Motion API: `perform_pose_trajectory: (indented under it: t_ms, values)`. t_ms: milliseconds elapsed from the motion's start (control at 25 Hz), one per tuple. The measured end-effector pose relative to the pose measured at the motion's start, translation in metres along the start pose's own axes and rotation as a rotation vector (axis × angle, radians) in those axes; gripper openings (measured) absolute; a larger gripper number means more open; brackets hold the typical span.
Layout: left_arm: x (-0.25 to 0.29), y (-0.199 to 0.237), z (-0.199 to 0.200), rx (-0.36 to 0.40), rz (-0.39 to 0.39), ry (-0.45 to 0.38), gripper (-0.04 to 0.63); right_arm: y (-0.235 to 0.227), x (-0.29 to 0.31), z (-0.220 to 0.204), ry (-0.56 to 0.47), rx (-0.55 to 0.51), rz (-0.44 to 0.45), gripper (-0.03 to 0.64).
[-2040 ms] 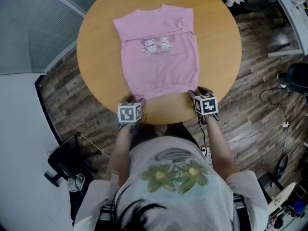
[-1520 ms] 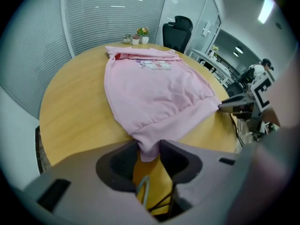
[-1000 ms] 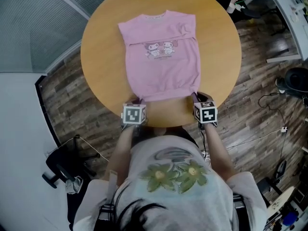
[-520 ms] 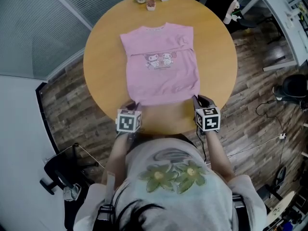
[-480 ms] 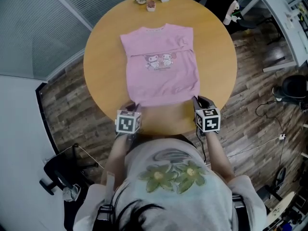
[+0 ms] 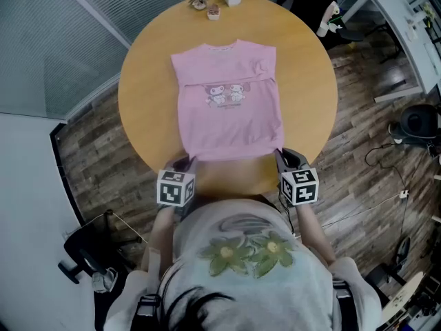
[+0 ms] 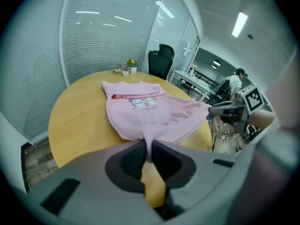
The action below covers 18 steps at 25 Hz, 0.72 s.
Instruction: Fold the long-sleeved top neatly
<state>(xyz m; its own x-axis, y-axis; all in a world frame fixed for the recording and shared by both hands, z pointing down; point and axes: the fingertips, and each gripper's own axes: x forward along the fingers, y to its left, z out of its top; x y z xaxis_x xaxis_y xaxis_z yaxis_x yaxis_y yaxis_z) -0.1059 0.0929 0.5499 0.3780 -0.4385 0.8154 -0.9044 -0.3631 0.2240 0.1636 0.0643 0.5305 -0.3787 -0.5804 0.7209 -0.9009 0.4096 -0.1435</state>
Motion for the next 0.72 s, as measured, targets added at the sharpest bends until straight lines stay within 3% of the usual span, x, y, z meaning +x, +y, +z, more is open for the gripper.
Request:
perform_pose_trajectory:
  t_ms: [440,720]
  values:
    - [-0.019,0.020,0.073,0.064,0.036,-0.151,0.041,-0.009,-0.001,0.060,-0.129,-0.013,-0.030,0.044]
    - [-0.009,0.036,0.106,0.030,0.055,-0.179,0.041,-0.022,0.017,0.095,-0.180,-0.002,-0.059,0.044]
